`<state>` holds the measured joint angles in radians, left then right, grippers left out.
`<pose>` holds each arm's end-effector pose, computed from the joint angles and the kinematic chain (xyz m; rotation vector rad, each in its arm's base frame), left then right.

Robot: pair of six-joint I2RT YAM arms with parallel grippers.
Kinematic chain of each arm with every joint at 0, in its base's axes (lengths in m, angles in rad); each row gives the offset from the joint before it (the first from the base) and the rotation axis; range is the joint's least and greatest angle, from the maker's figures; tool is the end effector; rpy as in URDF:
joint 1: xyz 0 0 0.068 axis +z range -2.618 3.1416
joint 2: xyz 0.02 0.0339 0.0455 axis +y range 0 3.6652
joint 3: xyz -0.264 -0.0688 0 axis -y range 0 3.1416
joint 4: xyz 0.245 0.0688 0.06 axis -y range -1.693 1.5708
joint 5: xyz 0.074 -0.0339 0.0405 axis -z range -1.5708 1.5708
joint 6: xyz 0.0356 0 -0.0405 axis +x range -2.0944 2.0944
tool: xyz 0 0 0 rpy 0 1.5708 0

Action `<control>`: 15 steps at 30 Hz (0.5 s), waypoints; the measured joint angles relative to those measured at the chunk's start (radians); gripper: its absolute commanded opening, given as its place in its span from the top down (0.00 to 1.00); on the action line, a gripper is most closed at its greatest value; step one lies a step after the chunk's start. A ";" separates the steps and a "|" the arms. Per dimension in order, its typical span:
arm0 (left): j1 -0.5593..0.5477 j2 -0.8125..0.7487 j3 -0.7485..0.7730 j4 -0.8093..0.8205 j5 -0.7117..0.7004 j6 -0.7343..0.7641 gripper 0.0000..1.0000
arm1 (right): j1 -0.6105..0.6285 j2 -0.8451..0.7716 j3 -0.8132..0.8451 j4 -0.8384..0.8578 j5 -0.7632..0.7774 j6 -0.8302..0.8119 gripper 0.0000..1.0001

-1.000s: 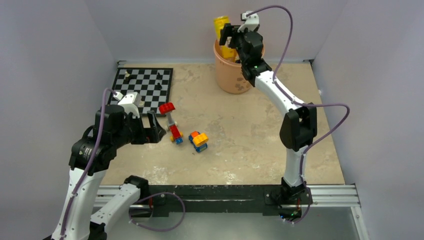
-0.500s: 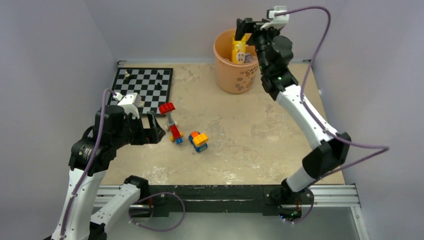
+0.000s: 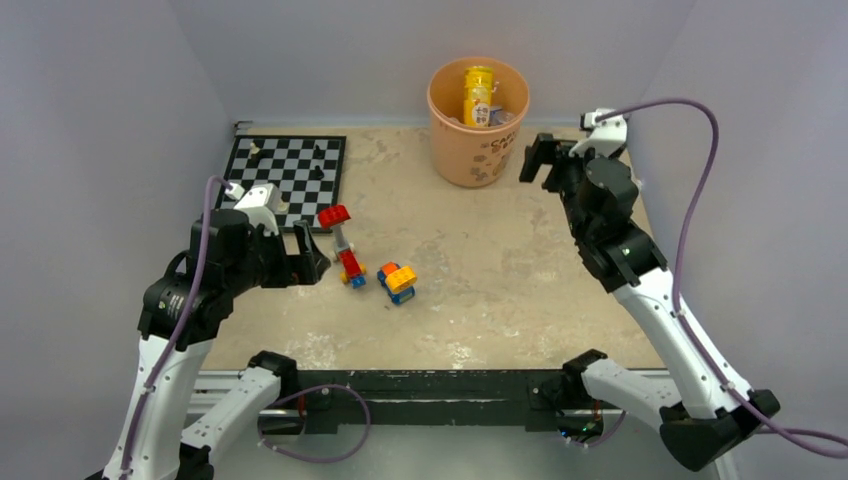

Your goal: Put the plastic bottles in the bin

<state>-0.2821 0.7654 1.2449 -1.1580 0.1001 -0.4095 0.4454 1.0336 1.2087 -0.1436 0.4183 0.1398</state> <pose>0.0994 -0.0325 0.3940 -0.0910 2.2886 -0.4791 0.2067 0.0827 0.4454 0.0969 1.5407 0.1424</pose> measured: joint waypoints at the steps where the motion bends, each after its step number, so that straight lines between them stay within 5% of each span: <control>1: 0.000 -0.001 0.000 0.002 -0.004 0.000 0.00 | 0.000 -0.033 -0.036 -0.059 0.016 0.027 0.01; 15: 0.000 -0.004 -0.003 0.029 -0.023 -0.023 0.00 | 0.000 -0.185 -0.177 -0.521 0.220 0.301 0.01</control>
<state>-0.2821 0.7612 1.2415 -1.1290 0.0772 -0.4328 0.4450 0.8482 1.0317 -0.6643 0.6388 0.4412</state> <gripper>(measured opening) 1.001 0.986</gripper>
